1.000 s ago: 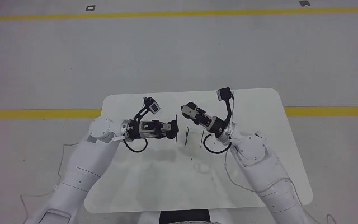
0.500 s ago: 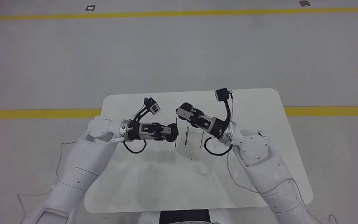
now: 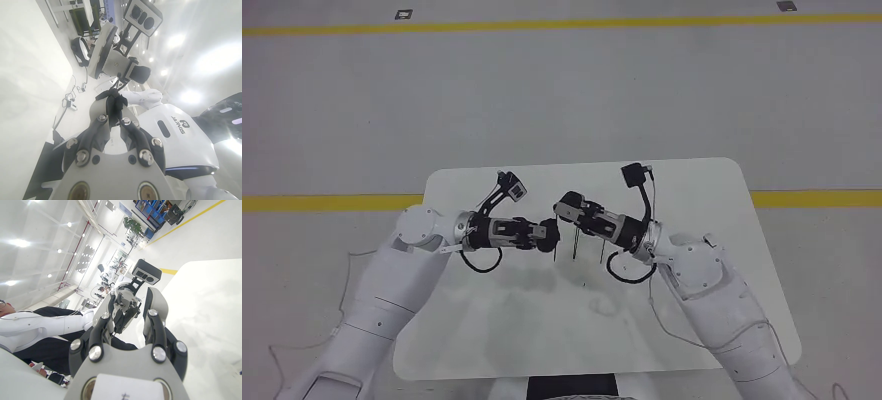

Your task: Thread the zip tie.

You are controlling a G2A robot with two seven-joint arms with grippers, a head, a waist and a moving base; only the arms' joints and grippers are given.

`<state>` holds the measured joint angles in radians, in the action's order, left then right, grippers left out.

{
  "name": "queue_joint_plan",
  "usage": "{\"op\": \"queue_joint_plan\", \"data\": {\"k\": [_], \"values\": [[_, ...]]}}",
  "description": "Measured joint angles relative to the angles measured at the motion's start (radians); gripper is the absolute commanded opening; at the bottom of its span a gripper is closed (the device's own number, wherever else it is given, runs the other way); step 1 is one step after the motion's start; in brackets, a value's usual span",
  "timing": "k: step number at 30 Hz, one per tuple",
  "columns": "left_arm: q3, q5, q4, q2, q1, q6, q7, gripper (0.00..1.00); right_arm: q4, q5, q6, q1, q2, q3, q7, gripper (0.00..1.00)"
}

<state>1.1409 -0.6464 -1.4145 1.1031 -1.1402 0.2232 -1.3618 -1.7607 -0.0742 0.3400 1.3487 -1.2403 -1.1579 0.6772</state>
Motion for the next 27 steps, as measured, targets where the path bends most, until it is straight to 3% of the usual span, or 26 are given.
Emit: {"op": "queue_joint_plan", "data": {"k": [20, 22, 27], "values": [[-0.014, -0.01, -0.002, -0.014, 0.006, 0.008, 0.005, 0.0, 0.001, -0.019, 0.0, -0.015, 0.016, 0.031, -0.005, 0.17], [-0.016, -0.008, -0.002, -0.016, 0.007, 0.008, 0.005, 0.0, 0.002, -0.019, 0.0, -0.017, 0.018, 0.035, -0.006, 0.09], [-0.02, -0.011, 0.0, -0.019, 0.009, 0.01, 0.007, 0.0, 0.004, -0.018, 0.0, -0.022, 0.021, 0.041, -0.01, 0.0]]}}
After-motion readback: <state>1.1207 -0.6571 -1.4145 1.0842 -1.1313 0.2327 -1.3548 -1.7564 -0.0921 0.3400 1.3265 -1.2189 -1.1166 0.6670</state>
